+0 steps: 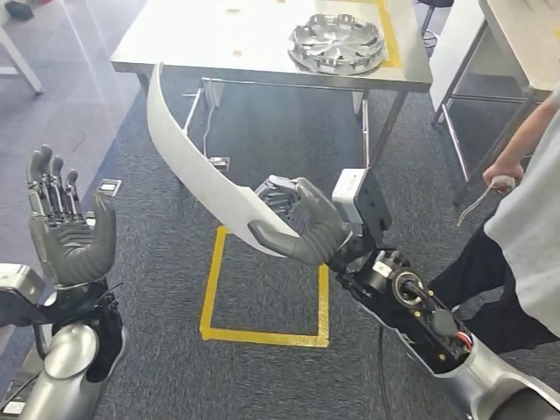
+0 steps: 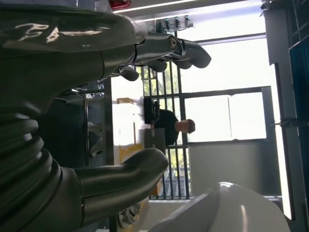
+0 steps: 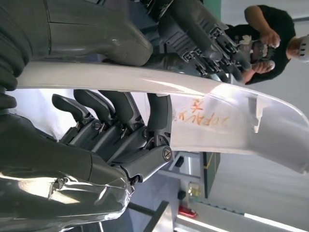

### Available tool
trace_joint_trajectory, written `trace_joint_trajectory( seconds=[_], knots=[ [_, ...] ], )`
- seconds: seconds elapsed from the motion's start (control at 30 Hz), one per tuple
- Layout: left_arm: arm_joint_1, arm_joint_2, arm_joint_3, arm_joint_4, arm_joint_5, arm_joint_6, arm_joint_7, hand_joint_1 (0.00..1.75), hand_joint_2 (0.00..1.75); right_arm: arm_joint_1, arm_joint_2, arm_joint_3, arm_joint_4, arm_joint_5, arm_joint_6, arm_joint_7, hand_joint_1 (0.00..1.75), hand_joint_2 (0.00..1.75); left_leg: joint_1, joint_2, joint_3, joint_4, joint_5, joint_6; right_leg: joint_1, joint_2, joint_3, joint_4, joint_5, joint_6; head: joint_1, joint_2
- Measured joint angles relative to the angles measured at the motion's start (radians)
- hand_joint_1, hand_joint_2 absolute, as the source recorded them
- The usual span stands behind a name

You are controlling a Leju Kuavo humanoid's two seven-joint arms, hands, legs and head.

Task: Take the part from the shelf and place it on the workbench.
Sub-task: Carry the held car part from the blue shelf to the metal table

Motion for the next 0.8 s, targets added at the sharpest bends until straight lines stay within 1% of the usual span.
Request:
trace_joint_trajectory(
  seconds=[0.03, 0.07, 0.1, 0.13, 0.17, 0.2, 0.23, 0.27, 0.3, 0.33, 0.37, 0.4, 0.43, 0.47, 0.5, 0.53, 0.57, 0.6, 0.63, 0.67, 0.7, 0.73, 0.77, 0.8],
  knots=[
    [-0.001, 0.000, 0.000, 0.000, -0.001, 0.000, 0.000, 0.00, 1.75, -0.001, 0.000, 0.000, 0.000, 0.000, 0.000, 0.000, 1.75, 1.75, 0.000, 0.001, -0.009, 0.024, -0.006, -0.004, -0.005, -0.001, 0.016, -0.009, -0.002, -0.003, 0.000, 0.000],
    [-0.002, 0.000, 0.000, 0.000, -0.002, 0.000, 0.000, 0.00, 1.75, -0.002, 0.000, -0.001, 0.000, 0.000, 0.000, 0.000, 1.75, 1.75, 0.002, 0.002, -0.032, 0.069, -0.020, -0.008, -0.010, -0.002, 0.030, -0.016, -0.006, -0.004, -0.003, 0.000],
    [-0.001, 0.000, 0.000, 0.000, -0.002, 0.000, 0.000, 0.00, 1.75, -0.003, 0.000, -0.001, 0.000, 0.000, 0.000, -0.001, 1.75, 1.75, 0.005, 0.003, -0.069, 0.131, -0.040, -0.014, -0.012, -0.003, 0.040, -0.019, -0.011, -0.003, -0.006, 0.000],
    [0.001, 0.001, 0.000, 0.000, -0.002, 0.000, 0.000, 0.00, 1.75, -0.003, 0.000, -0.001, 0.000, 0.000, 0.000, -0.001, 1.75, 1.75, 0.010, 0.004, -0.115, 0.198, -0.063, -0.019, -0.014, -0.003, 0.047, -0.020, -0.017, -0.002, -0.012, 0.000],
    [0.004, 0.001, 0.000, 0.000, -0.002, 0.000, 0.000, 0.00, 1.75, -0.002, 0.000, -0.001, 0.000, 0.000, 0.001, 0.000, 1.75, 1.75, 0.015, 0.005, -0.160, 0.253, -0.082, -0.025, -0.016, -0.003, 0.055, -0.020, -0.026, 0.001, -0.016, 0.000],
    [0.007, 0.001, 0.000, 0.000, -0.002, 0.000, 0.000, 0.00, 1.75, -0.001, 0.000, -0.001, 0.000, 0.000, 0.002, 0.000, 1.75, 1.75, 0.020, 0.006, -0.193, 0.278, -0.087, -0.031, -0.018, -0.003, 0.064, -0.019, -0.035, 0.004, -0.021, 0.000],
    [0.009, 0.001, 0.000, 0.000, -0.002, 0.000, 0.000, 0.00, 1.75, 0.000, 0.000, -0.001, 0.001, 0.000, 0.002, 0.000, 1.75, 1.75, 0.024, 0.007, -0.208, 0.269, -0.073, -0.036, -0.021, -0.003, 0.076, -0.019, -0.045, 0.008, -0.025, 0.000],
    [0.009, 0.001, 0.000, 0.000, -0.002, 0.000, 0.000, 0.00, 1.75, 0.001, 0.000, -0.001, 0.001, 0.000, 0.002, 0.000, 1.75, 1.75, 0.028, 0.008, -0.204, 0.222, -0.038, -0.042, -0.024, -0.002, 0.091, -0.018, -0.057, 0.013, -0.029, 0.000],
    [0.010, 0.002, 0.000, 0.000, -0.002, 0.000, 0.000, 0.00, 1.75, 0.001, 0.000, -0.001, 0.001, 0.000, 0.002, 0.000, 1.75, 1.75, 0.031, 0.011, -0.186, 0.149, 0.017, -0.046, -0.027, -0.002, 0.106, -0.018, -0.070, 0.019, -0.034, 0.000],
    [0.010, 0.002, 0.000, 0.000, -0.002, 0.000, 0.000, 0.00, 1.75, 0.001, 0.000, -0.001, 0.002, 0.000, 0.002, 0.000, 1.75, 1.75, 0.033, 0.015, -0.168, 0.075, 0.069, -0.047, -0.029, -0.002, 0.122, -0.016, -0.085, 0.026, -0.041, 0.000],
    [0.010, 0.002, 0.000, 0.000, -0.002, 0.000, 0.001, 0.00, 1.75, 0.000, 0.000, -0.001, 0.003, 0.000, 0.002, 0.000, 1.75, 1.75, 0.033, 0.019, -0.154, 0.021, 0.102, -0.044, -0.029, -0.002, 0.131, -0.014, -0.098, 0.033, -0.048, 0.000],
    [0.010, 0.002, 0.000, 0.000, -0.002, 0.000, 0.002, 0.00, 1.75, -0.001, 0.000, 0.000, 0.004, 0.000, 0.002, 0.000, 1.75, 1.75, 0.030, 0.021, -0.147, -0.009, 0.123, -0.037, -0.028, -0.002, 0.133, -0.014, -0.109, 0.041, -0.053, 0.000],
    [0.011, 0.002, -0.001, 0.001, -0.002, -0.001, 0.002, 0.00, 1.75, -0.001, 0.000, 0.000, 0.005, 0.000, 0.002, 0.000, 1.75, 1.75, 0.028, 0.021, -0.147, -0.015, 0.121, -0.028, -0.027, -0.002, 0.137, -0.012, -0.115, 0.048, -0.054, 0.000],
    [0.011, 0.002, -0.001, 0.000, -0.002, -0.004, 0.003, 0.00, 1.75, -0.001, 0.000, 0.000, 0.005, 0.000, 0.001, 0.001, 1.75, 1.75, 0.026, 0.019, -0.145, -0.012, 0.114, -0.018, -0.027, -0.002, 0.137, -0.010, -0.118, 0.054, -0.052, 0.000],
    [0.011, 0.002, -0.001, 0.000, -0.003, -0.007, 0.003, 0.00, 1.75, 0.000, 0.000, -0.001, 0.005, 0.000, -0.001, 0.001, 1.75, 1.75, 0.026, 0.017, -0.140, -0.013, 0.113, -0.009, -0.030, -0.003, 0.132, 0.004, -0.118, 0.058, -0.046, 0.000],
    [0.010, 0.001, -0.001, 0.000, -0.004, -0.010, 0.003, 0.00, 1.75, 0.000, 0.000, -0.001, 0.005, 0.000, -0.003, 0.001, 1.75, 1.75, 0.026, 0.015, -0.132, -0.014, 0.106, -0.001, -0.032, -0.003, 0.118, 0.039, -0.114, 0.061, -0.040, 0.000],
    [0.009, 0.001, -0.001, 0.000, -0.005, -0.013, 0.003, 0.00, 1.75, -0.001, 0.000, -0.002, 0.005, 0.000, -0.005, 0.001, 1.75, 1.75, 0.025, 0.014, -0.120, -0.015, 0.098, 0.006, -0.034, -0.003, 0.086, 0.093, -0.114, 0.062, -0.033, 0.000],
    [0.010, 0.001, -0.001, 0.000, -0.005, -0.015, 0.003, 0.00, 1.75, 0.000, 0.000, -0.002, 0.006, 0.000, -0.006, 0.001, 1.75, 1.75, 0.025, 0.013, -0.108, -0.016, 0.089, 0.011, -0.034, -0.003, 0.042, 0.161, -0.122, 0.064, -0.026, 0.000],
    [0.010, 0.001, -0.001, 0.000, -0.005, -0.016, 0.003, 0.00, 1.75, 0.000, 0.000, -0.002, 0.006, 0.000, -0.007, 0.001, 1.75, 1.75, 0.023, 0.012, -0.096, -0.016, 0.078, 0.015, -0.033, -0.002, -0.005, 0.231, -0.142, 0.065, -0.020, 0.000],
    [0.010, 0.001, -0.001, 0.000, -0.005, -0.018, 0.003, 0.00, 1.75, 0.001, 0.000, -0.002, 0.007, 0.000, -0.008, 0.001, 1.75, 1.75, 0.021, 0.011, -0.083, -0.016, 0.067, 0.017, -0.033, -0.002, -0.049, 0.285, -0.173, 0.067, -0.014, 0.000],
    [0.010, 0.000, -0.001, 0.001, -0.005, -0.019, 0.003, 0.00, 1.75, 0.001, 0.000, -0.002, 0.008, 0.000, -0.009, 0.001, 1.75, 1.75, 0.018, 0.009, -0.068, -0.016, 0.055, 0.018, -0.032, -0.002, -0.083, 0.313, -0.205, 0.067, -0.009, 0.000],
    [0.010, 0.000, -0.001, 0.001, -0.005, -0.019, 0.003, 0.00, 1.75, 0.001, 0.000, -0.002, 0.009, 0.000, -0.010, 0.001, 1.75, 1.75, 0.015, 0.007, -0.050, -0.016, 0.042, 0.019, -0.032, -0.002, -0.104, 0.312, -0.224, 0.066, -0.005, 0.000],
    [0.011, -0.001, -0.001, 0.001, -0.004, -0.019, 0.003, 0.00, 1.75, 0.001, 0.000, -0.002, 0.011, 0.000, -0.012, 0.001, 1.75, 1.75, 0.013, 0.004, -0.030, -0.016, 0.029, 0.020, -0.030, -0.002, -0.112, 0.282, -0.217, 0.062, 0.000, 0.000],
    [0.011, -0.001, -0.001, 0.001, -0.004, -0.019, 0.003, 0.00, 1.75, 0.001, 0.000, -0.002, 0.012, 0.000, -0.012, 0.001, 1.75, 1.75, 0.010, 0.003, -0.009, -0.017, 0.014, 0.020, -0.028, -0.001, -0.108, 0.227, -0.177, 0.055, 0.005, 0.000]
  ],
)
